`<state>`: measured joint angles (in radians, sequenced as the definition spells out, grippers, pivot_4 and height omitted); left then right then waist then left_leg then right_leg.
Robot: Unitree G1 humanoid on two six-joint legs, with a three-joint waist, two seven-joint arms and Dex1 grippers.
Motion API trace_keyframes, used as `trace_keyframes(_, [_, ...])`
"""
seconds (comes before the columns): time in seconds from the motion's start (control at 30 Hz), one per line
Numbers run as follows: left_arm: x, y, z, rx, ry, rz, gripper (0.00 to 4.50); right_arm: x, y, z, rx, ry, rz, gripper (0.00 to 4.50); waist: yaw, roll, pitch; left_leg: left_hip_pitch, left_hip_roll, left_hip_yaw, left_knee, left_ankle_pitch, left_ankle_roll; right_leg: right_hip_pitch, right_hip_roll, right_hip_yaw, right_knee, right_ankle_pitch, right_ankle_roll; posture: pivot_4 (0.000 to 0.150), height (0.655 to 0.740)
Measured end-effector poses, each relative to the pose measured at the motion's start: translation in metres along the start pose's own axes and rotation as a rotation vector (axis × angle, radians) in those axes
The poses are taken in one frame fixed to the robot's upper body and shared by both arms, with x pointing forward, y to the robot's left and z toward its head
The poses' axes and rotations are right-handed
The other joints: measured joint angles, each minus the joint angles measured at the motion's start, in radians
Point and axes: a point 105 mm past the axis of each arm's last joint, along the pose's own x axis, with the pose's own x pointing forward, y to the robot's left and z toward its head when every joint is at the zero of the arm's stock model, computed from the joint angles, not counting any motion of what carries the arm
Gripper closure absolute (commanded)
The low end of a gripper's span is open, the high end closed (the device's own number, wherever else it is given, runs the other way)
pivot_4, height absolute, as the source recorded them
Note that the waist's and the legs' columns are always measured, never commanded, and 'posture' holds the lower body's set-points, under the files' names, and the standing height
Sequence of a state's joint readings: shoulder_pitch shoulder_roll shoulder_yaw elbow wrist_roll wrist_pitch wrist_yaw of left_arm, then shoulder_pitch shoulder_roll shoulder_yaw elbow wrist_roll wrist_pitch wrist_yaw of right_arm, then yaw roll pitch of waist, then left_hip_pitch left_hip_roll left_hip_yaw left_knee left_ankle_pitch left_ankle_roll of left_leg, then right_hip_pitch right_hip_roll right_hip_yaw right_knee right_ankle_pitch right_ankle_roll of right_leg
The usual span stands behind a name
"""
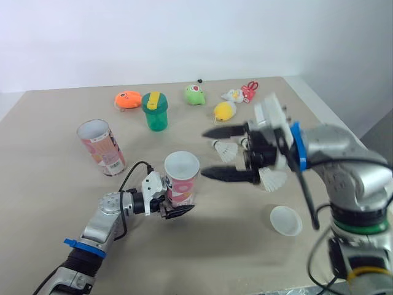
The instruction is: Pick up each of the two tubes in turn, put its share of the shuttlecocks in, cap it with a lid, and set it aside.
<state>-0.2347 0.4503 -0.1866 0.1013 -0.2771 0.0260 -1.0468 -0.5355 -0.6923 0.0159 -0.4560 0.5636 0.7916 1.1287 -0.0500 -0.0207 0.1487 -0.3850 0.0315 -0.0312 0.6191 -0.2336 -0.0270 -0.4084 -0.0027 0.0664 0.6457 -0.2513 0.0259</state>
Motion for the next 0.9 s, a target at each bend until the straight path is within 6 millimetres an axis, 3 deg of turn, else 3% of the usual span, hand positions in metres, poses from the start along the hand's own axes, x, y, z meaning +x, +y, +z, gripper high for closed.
trace_keyframes(0.1, [-0.013,0.004,-0.002,0.008,0.029,0.013,0.00,0.005,0.010,-0.038,0.075,0.039,-0.015,0.08,-0.010,0.006,0.003,0.000,0.000,0.004,0.000,-0.002,0.003,-0.002,0.001,0.005,0.001,0.000,0.000,0.150,0.7400])
trace_keyframes(0.2, [-0.030,0.007,-0.006,0.016,0.068,0.032,0.00,0.014,0.007,-0.056,0.056,-0.001,-0.077,0.08,-0.022,0.002,0.005,0.001,0.005,0.003,-0.001,-0.002,0.003,-0.002,0.006,0.004,0.001,0.000,0.000,0.150,0.7400])
trace_keyframes(0.33, [-0.062,0.014,-0.007,0.025,0.121,0.070,0.00,0.034,0.007,-0.100,0.101,-0.009,-0.150,0.08,-0.028,0.002,0.013,0.002,0.011,0.005,0.000,-0.003,0.003,-0.003,0.011,0.005,0.001,0.001,-0.005,0.150,0.7400])
trace_keyframes(0.6, [-0.078,0.008,0.003,-0.010,0.150,0.036,0.00,0.063,0.004,-0.094,0.013,-0.067,-0.137,0.08,-0.024,0.002,0.020,-0.006,0.013,0.005,0.000,-0.003,0.002,-0.010,0.014,0.005,0.002,0.001,-0.006,0.150,0.7400])
trace_keyframes(0.9, [-0.063,-0.007,0.015,-0.137,0.110,-0.037,0.00,0.092,0.013,-0.093,0.015,-0.072,-0.047,0.08,-0.022,-0.001,0.022,-0.016,0.014,0.005,0.008,-0.007,-0.004,-0.016,0.014,0.005,0.004,0.001,-0.006,0.150,0.7400])
